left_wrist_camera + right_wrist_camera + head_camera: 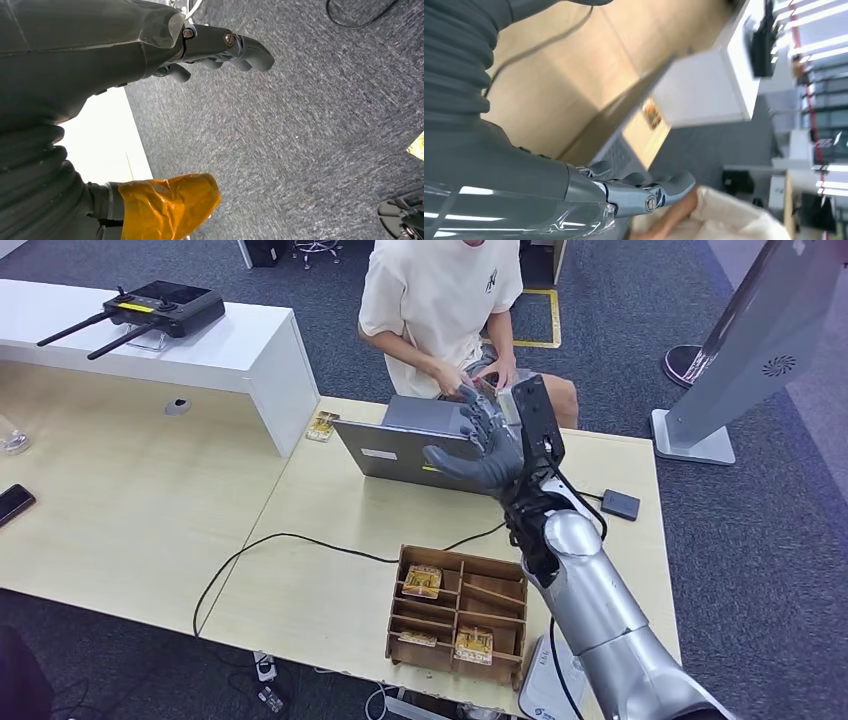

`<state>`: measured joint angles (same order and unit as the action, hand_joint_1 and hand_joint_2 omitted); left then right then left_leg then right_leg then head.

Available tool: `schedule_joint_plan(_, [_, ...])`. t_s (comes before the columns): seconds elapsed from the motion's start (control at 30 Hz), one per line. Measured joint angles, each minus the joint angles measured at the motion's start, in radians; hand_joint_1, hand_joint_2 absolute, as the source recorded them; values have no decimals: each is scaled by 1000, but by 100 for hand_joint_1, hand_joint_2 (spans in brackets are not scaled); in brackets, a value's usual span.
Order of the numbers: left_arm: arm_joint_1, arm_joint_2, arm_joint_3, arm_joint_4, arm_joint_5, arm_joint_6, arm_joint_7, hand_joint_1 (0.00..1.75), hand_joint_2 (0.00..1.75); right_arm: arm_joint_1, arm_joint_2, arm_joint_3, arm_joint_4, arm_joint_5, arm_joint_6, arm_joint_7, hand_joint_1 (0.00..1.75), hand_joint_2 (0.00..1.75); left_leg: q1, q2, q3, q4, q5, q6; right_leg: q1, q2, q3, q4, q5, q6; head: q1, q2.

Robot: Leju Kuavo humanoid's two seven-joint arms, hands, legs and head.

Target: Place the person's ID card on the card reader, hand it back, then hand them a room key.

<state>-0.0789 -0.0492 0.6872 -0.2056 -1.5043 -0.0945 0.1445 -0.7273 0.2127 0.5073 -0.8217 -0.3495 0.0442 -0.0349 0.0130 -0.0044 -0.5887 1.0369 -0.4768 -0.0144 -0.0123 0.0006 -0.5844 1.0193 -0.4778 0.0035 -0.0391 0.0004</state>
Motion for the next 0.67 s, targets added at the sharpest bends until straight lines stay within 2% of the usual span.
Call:
schedule_joint_plan(0.07, [8, 0, 3, 0, 7, 3, -5, 0, 175, 84, -9, -8, -78, -78, 65, -19, 0, 0, 0, 0, 0, 0, 0, 0, 0, 0, 0, 0, 0, 0, 0, 0])
schedule_joint_plan(0.2, [21, 0, 13, 0, 18, 5, -16, 0, 175, 280, -52, -13, -249, -226, 212, -80, 0, 0, 0, 0, 0, 0, -2, 0, 0, -1, 0, -1, -1, 0, 0, 0])
schedule_joint_plan(0.37, [34, 0, 24, 0, 31, 10, -22, 0, 175, 496, -117, -17, -400, -281, 347, -154, 0, 0, 0, 0, -1, 0, -3, 0, 0, 0, 0, -1, -1, 0, 0, 0])
schedule_joint_plan(0.53, [41, 1, 37, 0, 46, 11, -22, 0, 175, 646, -168, -29, -494, -280, 394, -199, 0, 0, 0, 0, -1, 0, -3, 0, 0, 0, 0, -1, -2, 1, 0, 0])
schedule_joint_plan(0.67, [43, 2, 49, 0, 56, 11, -22, 0, 175, 721, -202, -36, -543, -271, 400, -223, 0, 0, 0, 0, -1, 0, -3, 0, 0, 0, 0, -1, -2, 1, 0, 0])
